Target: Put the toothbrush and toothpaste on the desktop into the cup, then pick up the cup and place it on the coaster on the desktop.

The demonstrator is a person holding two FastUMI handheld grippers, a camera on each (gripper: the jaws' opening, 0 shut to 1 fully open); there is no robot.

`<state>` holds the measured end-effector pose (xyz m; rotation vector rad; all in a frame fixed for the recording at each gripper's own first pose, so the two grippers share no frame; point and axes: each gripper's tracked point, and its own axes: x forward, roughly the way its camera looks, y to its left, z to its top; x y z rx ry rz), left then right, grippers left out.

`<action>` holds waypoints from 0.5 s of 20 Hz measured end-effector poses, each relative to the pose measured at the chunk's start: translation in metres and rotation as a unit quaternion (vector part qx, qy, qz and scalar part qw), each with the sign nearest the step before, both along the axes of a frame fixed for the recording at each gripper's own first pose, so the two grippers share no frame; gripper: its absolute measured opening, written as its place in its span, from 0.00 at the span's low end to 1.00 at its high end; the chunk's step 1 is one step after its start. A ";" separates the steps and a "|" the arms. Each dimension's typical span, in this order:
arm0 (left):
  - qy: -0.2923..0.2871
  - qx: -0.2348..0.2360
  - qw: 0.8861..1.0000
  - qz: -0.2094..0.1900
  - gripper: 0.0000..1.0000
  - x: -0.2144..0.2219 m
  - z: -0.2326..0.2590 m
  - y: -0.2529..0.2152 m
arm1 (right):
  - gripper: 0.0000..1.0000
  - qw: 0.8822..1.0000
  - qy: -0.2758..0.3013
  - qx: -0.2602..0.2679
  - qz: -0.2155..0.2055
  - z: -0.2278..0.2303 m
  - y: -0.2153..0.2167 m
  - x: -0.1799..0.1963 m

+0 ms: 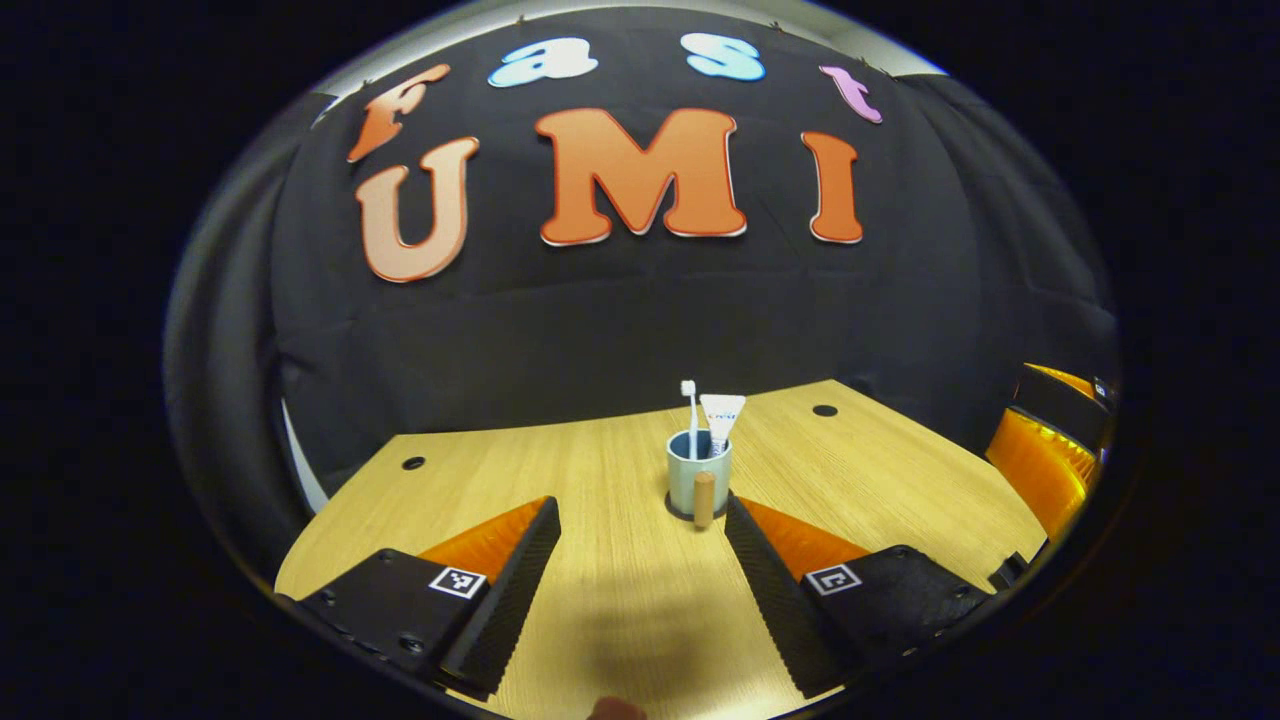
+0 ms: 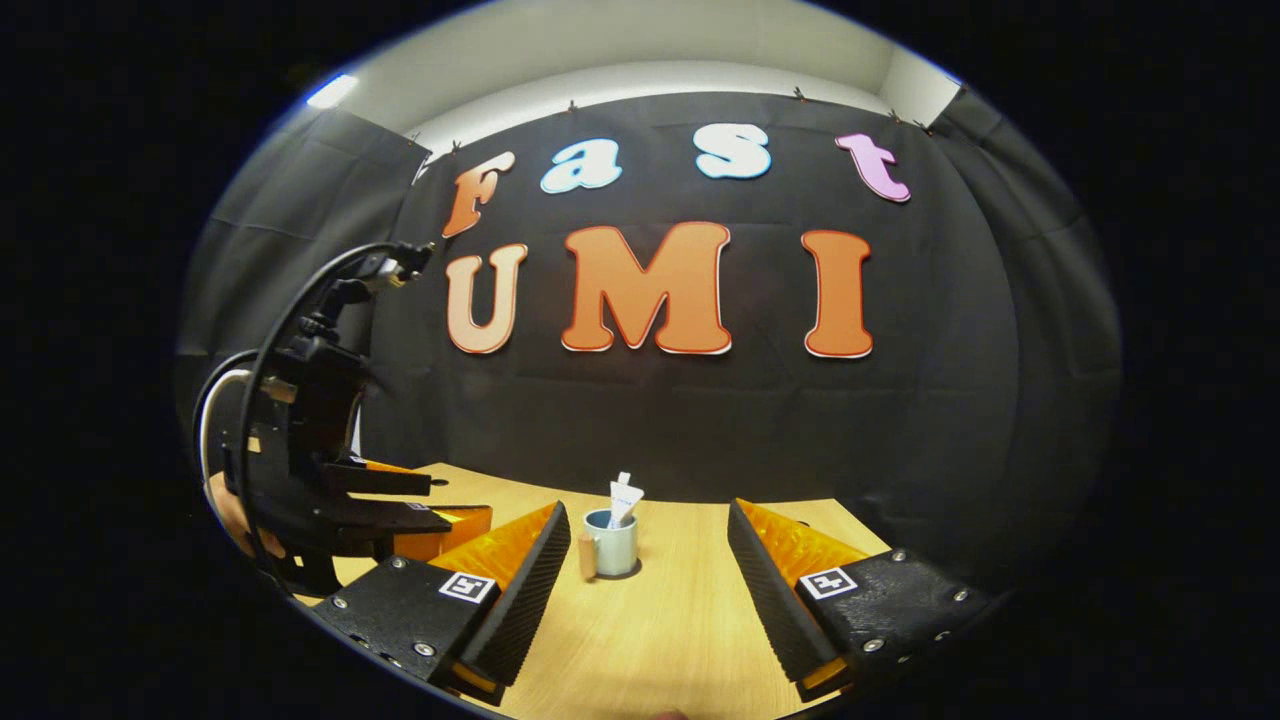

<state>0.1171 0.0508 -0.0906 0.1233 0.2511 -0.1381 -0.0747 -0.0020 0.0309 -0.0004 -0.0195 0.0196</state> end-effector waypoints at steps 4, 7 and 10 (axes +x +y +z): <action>-0.031 -0.004 0.999 0.021 0.99 -0.026 0.008 0.019 | 0.95 1.000 -0.012 -0.005 0.001 0.006 0.017 -0.021; -0.064 0.013 0.997 0.036 0.99 -0.032 0.019 0.031 | 0.95 1.000 -0.025 -0.001 -0.004 0.015 0.019 -0.029; -0.089 0.022 0.995 0.043 0.99 -0.038 0.031 0.033 | 0.95 0.999 -0.031 0.002 -0.008 0.019 0.014 -0.029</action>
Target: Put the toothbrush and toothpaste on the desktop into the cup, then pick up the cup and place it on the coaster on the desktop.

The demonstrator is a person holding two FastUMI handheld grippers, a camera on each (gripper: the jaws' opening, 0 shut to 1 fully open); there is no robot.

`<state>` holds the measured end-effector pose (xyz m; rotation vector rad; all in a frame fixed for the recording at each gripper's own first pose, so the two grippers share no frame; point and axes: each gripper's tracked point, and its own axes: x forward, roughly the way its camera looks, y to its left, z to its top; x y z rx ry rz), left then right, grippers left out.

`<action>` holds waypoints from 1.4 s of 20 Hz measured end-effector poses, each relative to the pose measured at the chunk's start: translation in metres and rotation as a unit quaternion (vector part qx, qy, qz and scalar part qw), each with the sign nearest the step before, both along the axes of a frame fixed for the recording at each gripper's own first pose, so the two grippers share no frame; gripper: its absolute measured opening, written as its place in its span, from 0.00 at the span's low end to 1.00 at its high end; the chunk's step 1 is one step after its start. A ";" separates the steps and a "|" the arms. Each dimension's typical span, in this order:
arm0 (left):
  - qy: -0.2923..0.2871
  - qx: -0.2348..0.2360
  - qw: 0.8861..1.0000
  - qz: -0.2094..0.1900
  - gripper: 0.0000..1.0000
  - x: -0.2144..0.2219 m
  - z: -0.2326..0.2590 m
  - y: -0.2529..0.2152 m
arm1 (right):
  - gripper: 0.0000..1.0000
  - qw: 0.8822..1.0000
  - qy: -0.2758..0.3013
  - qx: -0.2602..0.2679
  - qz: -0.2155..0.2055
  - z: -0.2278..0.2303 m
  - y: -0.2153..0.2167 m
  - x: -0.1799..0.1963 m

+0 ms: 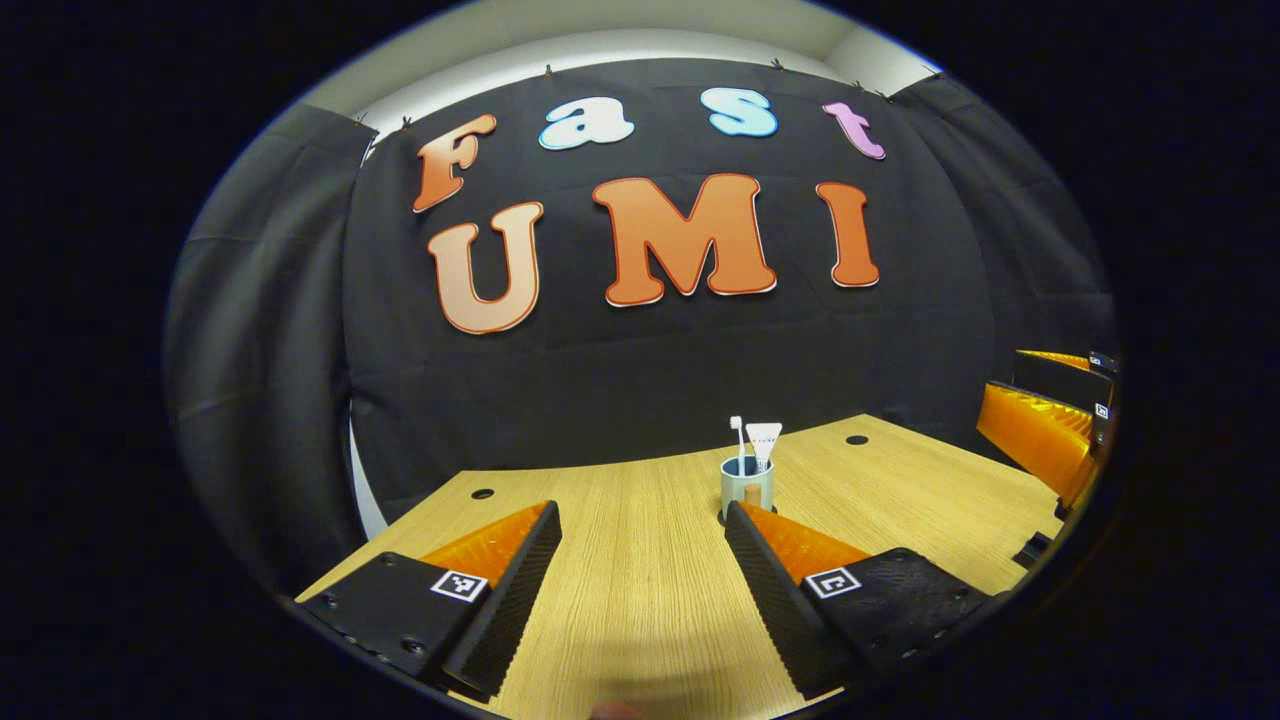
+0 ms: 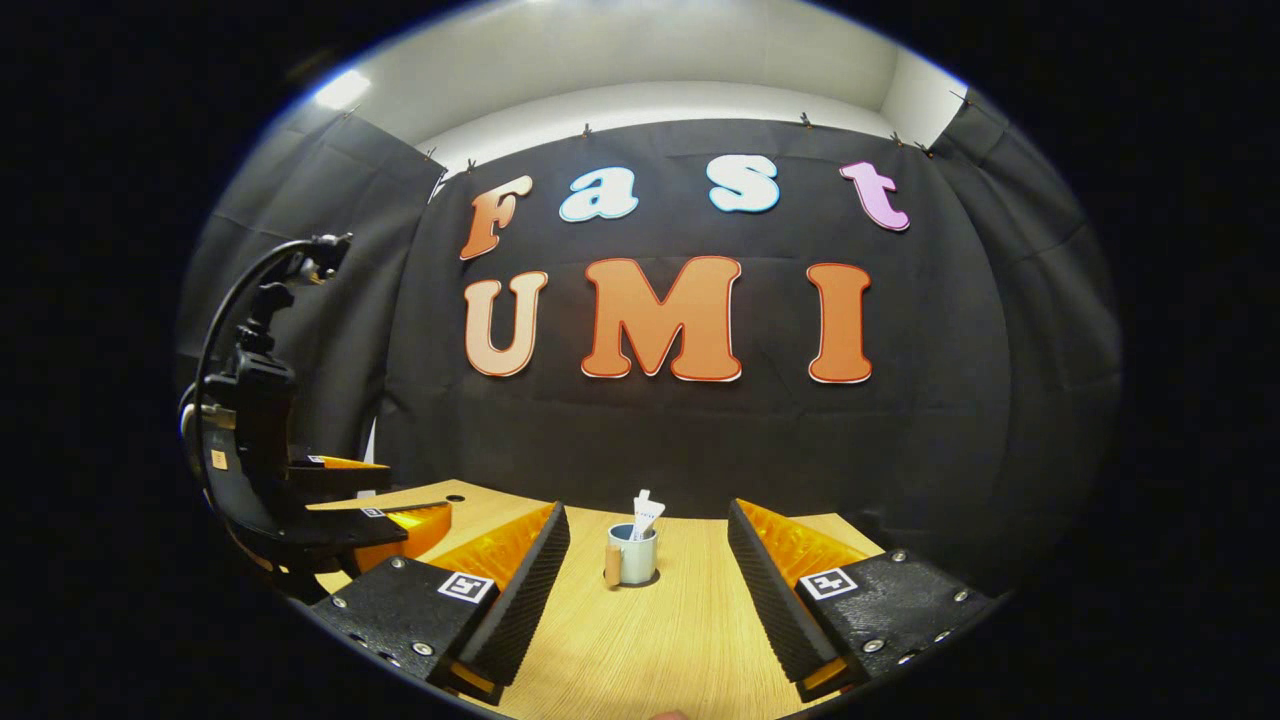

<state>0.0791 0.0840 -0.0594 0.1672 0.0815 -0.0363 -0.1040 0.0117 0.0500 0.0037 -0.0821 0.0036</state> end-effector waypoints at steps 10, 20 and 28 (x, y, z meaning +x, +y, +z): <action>-0.036 -0.020 0.999 0.012 0.99 -0.025 0.001 0.006 | 0.95 1.000 -0.012 0.007 -0.001 0.002 -0.014 -0.013; -0.081 -0.037 0.996 -0.004 0.99 -0.049 0.015 -0.008 | 0.95 0.999 -0.038 0.032 0.013 0.005 0.000 -0.029; -0.100 -0.047 0.994 0.026 0.99 -0.062 0.018 0.016 | 0.95 0.998 -0.053 0.038 0.021 0.001 0.011 -0.031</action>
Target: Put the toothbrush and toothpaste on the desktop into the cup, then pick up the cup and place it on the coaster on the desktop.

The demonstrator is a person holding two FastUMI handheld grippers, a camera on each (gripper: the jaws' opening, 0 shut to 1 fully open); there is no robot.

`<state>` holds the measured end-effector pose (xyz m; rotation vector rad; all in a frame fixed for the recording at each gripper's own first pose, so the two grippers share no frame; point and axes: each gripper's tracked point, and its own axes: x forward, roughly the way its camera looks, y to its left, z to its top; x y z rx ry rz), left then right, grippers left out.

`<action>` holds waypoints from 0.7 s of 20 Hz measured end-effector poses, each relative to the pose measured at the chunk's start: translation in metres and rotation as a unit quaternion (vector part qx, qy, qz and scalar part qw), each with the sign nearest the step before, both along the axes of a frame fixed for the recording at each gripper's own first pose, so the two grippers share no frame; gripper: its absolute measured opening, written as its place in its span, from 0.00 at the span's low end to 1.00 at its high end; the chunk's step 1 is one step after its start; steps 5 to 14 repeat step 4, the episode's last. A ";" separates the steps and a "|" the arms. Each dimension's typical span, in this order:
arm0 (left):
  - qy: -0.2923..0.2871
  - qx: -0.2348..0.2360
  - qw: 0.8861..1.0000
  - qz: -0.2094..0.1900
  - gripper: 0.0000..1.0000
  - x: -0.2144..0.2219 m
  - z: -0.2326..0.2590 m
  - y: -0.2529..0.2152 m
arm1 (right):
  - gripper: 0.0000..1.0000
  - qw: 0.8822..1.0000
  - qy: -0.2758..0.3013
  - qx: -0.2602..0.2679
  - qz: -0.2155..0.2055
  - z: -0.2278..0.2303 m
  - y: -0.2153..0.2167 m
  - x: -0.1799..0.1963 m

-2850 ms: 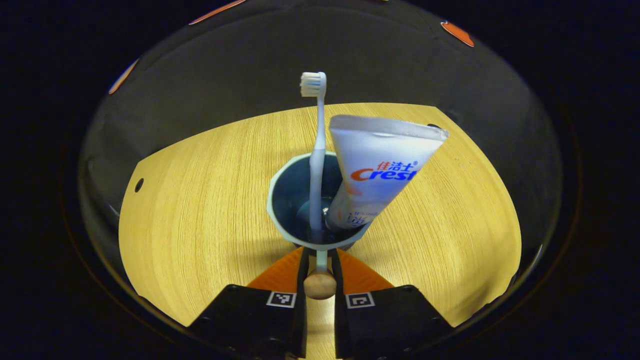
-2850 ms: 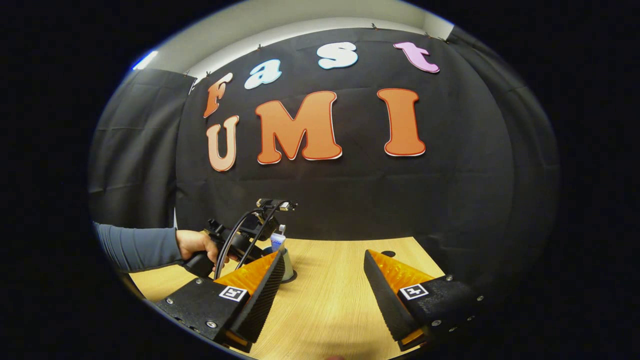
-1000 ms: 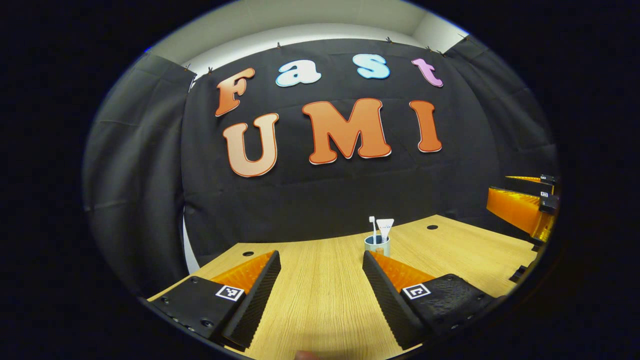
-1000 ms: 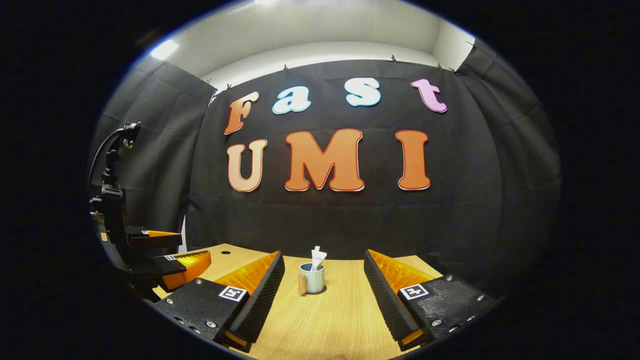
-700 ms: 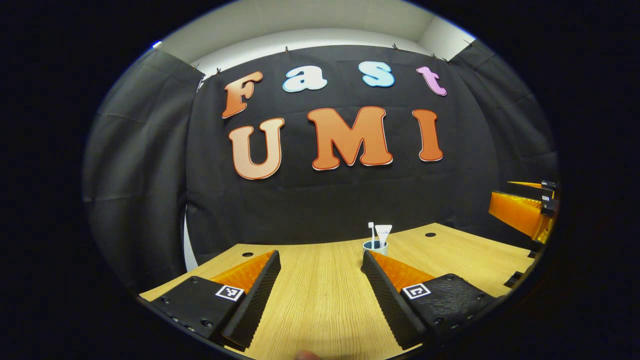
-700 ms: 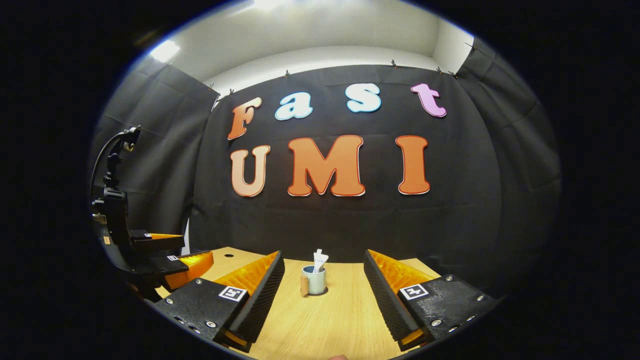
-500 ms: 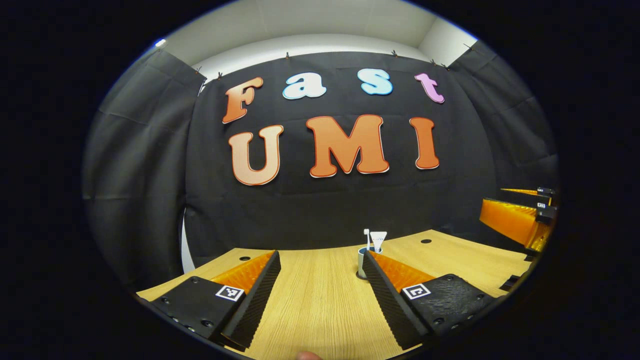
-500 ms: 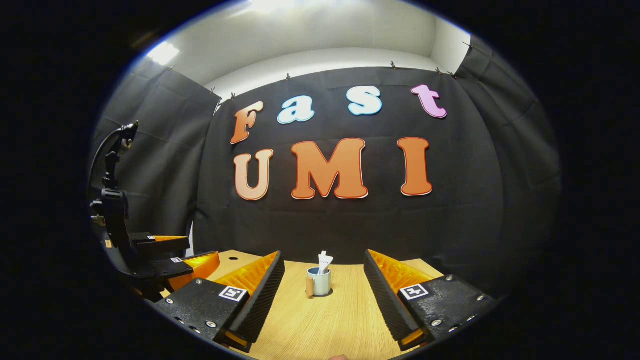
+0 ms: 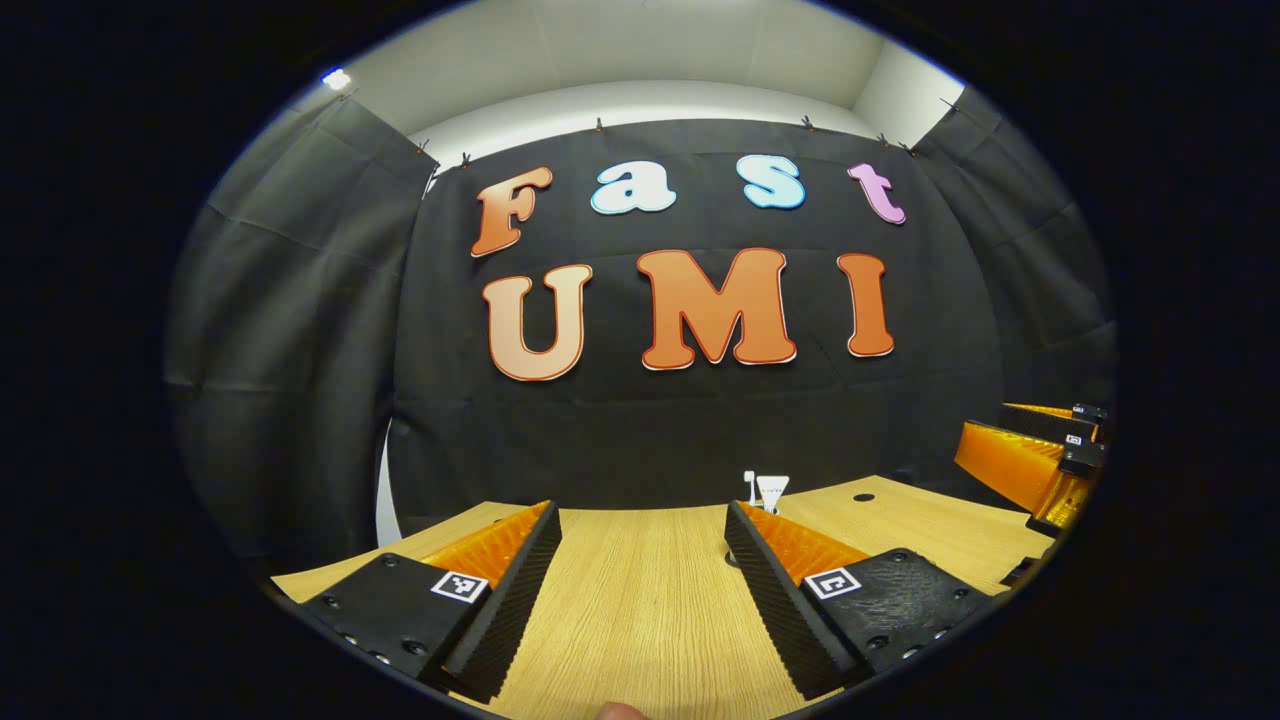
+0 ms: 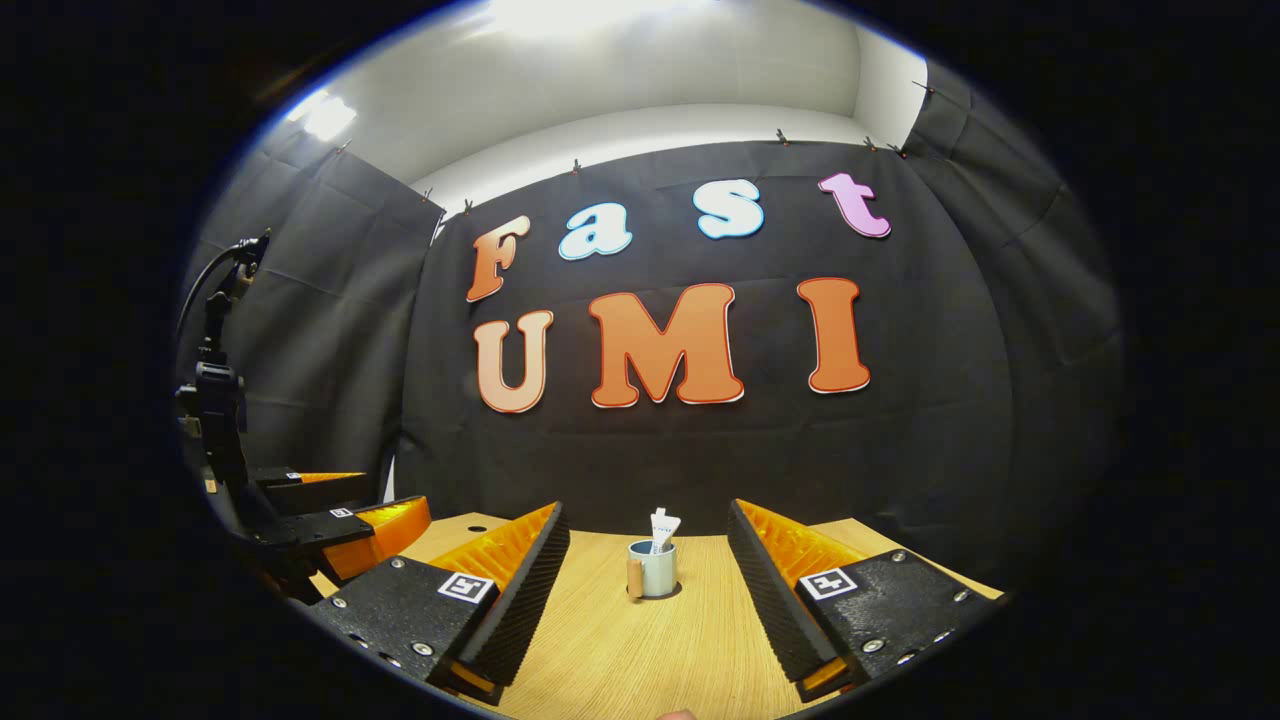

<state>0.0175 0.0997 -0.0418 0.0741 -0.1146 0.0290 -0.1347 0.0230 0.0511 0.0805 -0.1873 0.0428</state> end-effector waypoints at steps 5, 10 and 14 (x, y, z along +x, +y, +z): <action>0.011 -0.002 1.000 -0.009 0.99 0.000 -0.008 -0.004 | 0.95 1.000 -0.006 0.001 0.008 0.003 0.006 -0.002; 0.011 -0.002 1.000 -0.009 0.99 0.000 -0.008 -0.004 | 0.95 1.000 -0.006 0.001 0.008 0.003 0.006 -0.002; 0.011 -0.002 1.000 -0.009 0.99 0.000 -0.008 -0.004 | 0.95 1.000 -0.006 0.001 0.008 0.003 0.006 -0.002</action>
